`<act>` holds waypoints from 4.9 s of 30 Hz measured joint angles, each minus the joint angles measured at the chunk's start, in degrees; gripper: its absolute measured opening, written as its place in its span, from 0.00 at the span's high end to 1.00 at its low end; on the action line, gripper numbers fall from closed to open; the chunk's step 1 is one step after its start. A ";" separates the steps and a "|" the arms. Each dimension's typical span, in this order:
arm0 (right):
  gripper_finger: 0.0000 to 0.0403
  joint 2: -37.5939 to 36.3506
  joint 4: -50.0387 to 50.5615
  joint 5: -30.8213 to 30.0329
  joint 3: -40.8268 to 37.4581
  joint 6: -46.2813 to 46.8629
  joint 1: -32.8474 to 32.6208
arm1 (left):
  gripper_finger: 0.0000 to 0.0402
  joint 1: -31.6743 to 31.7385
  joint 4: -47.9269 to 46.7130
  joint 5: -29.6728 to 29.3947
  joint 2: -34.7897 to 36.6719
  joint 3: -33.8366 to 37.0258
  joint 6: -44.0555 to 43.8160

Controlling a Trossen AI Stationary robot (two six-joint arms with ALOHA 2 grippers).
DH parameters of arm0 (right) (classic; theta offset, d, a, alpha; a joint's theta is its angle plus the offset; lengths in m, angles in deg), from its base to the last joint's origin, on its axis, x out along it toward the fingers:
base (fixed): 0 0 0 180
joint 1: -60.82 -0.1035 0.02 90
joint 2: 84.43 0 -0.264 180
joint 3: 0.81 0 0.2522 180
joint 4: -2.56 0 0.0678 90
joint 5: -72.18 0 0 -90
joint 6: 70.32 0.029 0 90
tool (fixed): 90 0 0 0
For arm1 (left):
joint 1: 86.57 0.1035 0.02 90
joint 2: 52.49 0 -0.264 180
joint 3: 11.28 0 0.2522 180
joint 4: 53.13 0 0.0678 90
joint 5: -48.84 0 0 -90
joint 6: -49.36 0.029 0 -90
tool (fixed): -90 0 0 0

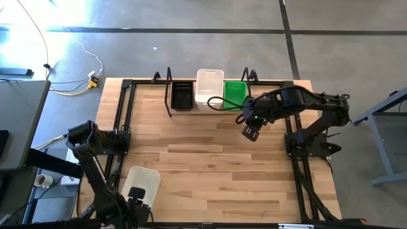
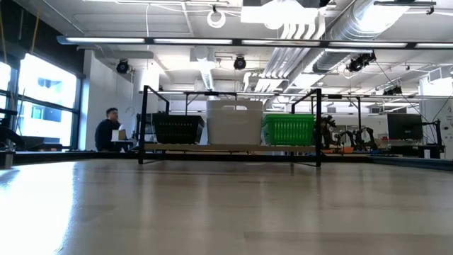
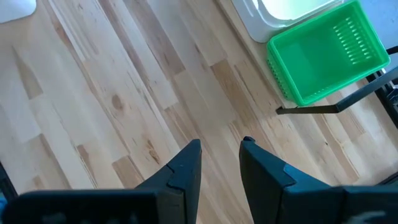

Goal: Stack baskets on shelf by color
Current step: Stack the white bin on top of the other white bins on the shelf

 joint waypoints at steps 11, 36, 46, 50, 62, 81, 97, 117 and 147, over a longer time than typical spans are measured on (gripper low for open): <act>0.77 0.00 0.00 0.01 0.00 -0.56 0.00 | 0.60 0.11 0.31 0.90 -5.77 0.00 0.60; 0.77 0.00 0.00 1.39 0.00 -3.01 0.00 | 0.99 2.89 0.58 1.92 -6.77 -0.92 -3.37; 0.77 0.02 0.00 1.37 0.00 -3.07 0.01 | 1.00 10.96 -2.51 -3.32 0.42 -1.79 1.78; 0.77 0.04 0.00 1.23 0.00 -3.05 0.00 | 1.00 15.52 -5.24 -5.28 3.93 -1.77 6.42; 0.77 0.04 -0.15 -0.62 0.00 -0.30 0.02 | 1.00 33.28 -8.31 -12.39 14.60 -1.77 22.86; 0.77 0.04 -0.24 -7.36 0.00 8.89 0.02 | 1.00 62.00 4.60 -16.40 21.96 -1.78 56.05; 0.77 0.04 -0.24 -13.58 0.00 17.33 0.04 | 1.00 75.58 28.42 -13.97 21.94 -1.77 75.45; 0.77 0.50 -0.68 -15.18 -1.49 21.43 0.07 | 1.00 86.47 37.43 -6.28 20.67 -9.13 81.25; 0.77 0.52 -1.13 -15.18 -2.58 21.61 0.09 | 1.00 82.33 17.83 -2.43 3.27 -15.43 78.49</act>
